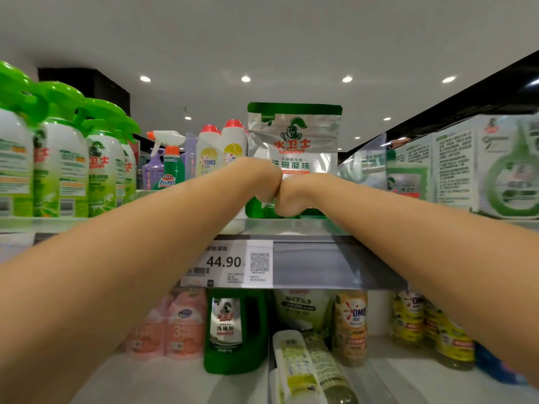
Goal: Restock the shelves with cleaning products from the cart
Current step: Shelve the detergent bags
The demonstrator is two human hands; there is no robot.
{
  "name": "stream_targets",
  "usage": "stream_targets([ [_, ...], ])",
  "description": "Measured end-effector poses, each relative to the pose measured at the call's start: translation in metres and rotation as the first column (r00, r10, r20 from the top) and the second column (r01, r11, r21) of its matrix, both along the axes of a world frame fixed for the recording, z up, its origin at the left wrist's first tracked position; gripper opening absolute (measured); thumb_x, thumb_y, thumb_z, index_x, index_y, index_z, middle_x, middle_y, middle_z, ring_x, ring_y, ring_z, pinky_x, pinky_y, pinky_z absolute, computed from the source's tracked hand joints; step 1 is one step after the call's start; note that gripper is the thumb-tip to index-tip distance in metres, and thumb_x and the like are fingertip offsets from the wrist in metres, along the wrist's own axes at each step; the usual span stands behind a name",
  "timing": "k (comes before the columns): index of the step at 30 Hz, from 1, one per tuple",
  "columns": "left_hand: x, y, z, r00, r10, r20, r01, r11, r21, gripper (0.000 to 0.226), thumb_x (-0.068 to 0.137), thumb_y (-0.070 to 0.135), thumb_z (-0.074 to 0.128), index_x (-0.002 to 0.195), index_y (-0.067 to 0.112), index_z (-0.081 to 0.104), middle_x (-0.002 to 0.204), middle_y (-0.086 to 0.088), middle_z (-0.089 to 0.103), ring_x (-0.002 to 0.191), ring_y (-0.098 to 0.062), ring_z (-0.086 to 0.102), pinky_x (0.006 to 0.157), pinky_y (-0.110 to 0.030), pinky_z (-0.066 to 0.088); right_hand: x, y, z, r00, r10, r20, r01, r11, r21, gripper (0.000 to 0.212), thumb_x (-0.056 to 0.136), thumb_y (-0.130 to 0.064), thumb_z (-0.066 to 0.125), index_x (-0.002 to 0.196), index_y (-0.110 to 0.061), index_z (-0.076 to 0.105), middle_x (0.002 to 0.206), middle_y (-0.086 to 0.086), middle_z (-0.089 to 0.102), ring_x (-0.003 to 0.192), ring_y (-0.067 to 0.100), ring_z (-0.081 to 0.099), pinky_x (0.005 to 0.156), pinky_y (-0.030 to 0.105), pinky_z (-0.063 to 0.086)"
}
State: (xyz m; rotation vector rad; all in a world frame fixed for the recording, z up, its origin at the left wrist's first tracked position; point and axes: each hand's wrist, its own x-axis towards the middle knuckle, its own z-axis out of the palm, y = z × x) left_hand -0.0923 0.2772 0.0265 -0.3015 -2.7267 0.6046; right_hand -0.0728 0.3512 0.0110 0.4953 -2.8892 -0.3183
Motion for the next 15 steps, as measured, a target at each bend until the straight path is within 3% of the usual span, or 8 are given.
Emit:
stream_targets([
  [2,0.014,-0.004,0.006,0.994,-0.011,-0.113,0.028,0.988,0.151,0.023,0.092,0.008,0.054,0.113,0.004,0.059,0.079,-0.005,0.051,0.075,-0.021,0.050,0.071,-0.027,0.043,0.002,0.000,0.003,0.988,0.055,-0.141,-0.073,0.989,-0.127,0.032,0.098,-0.009,0.042,0.128,-0.007,0.054,0.112,0.011,0.057,0.102,0.028,0.052,0.080,0.028,0.045],
  [4,0.034,-0.006,0.010,0.977,-0.021,-0.214,0.075,0.966,0.248,0.020,0.091,0.006,0.053,0.109,0.001,0.060,0.071,-0.005,0.043,0.073,-0.021,0.049,0.069,-0.026,0.040,0.009,0.000,0.009,0.965,0.104,-0.239,-0.163,0.956,-0.244,0.023,0.096,-0.015,0.053,0.115,-0.007,0.061,0.088,0.006,0.055,0.079,0.022,0.051,0.061,0.026,0.042],
  [6,0.054,-0.007,0.009,0.953,-0.062,-0.297,0.166,0.926,0.338,0.012,0.092,0.006,0.052,0.101,0.003,0.060,0.069,-0.005,0.041,0.071,-0.021,0.051,0.069,-0.026,0.041,0.025,0.003,0.012,0.949,0.144,-0.279,-0.249,0.886,-0.391,0.020,0.091,-0.019,0.063,0.102,-0.003,0.064,0.081,0.008,0.059,0.063,0.018,0.053,0.055,0.025,0.045],
  [8,0.076,-0.012,0.005,0.917,-0.086,-0.389,0.278,0.839,0.469,0.009,0.091,0.007,0.053,0.083,0.010,0.057,0.067,-0.004,0.046,0.060,-0.015,0.048,0.056,-0.022,0.042,0.046,0.011,0.013,0.933,0.184,-0.310,-0.330,0.783,-0.528,0.016,0.086,-0.012,0.068,0.094,0.002,0.066,0.079,0.012,0.064,0.062,0.018,0.057,0.058,0.026,0.051],
  [12,0.126,-0.029,-0.023,0.815,-0.226,-0.533,0.562,0.526,0.638,0.016,0.094,0.020,0.056,0.097,0.007,0.063,0.085,-0.007,0.067,0.074,-0.017,0.065,0.067,-0.030,0.056,0.096,0.030,-0.006,0.857,0.268,-0.440,-0.512,0.542,-0.667,0.007,0.083,-0.006,0.068,0.089,-0.003,0.069,0.085,0.014,0.070,0.067,0.014,0.062,0.062,0.027,0.056],
  [15,0.173,-0.039,-0.059,0.723,-0.350,-0.595,0.679,0.209,0.703,0.011,0.093,0.021,0.060,0.090,0.011,0.059,0.072,-0.004,0.066,0.054,-0.004,0.061,0.047,-0.015,0.046,0.135,0.035,-0.042,0.735,0.413,-0.537,-0.662,0.268,-0.700,0.008,0.086,-0.009,0.066,0.094,-0.009,0.069,0.081,0.002,0.070,0.070,0.007,0.065,0.057,0.018,0.052],
])
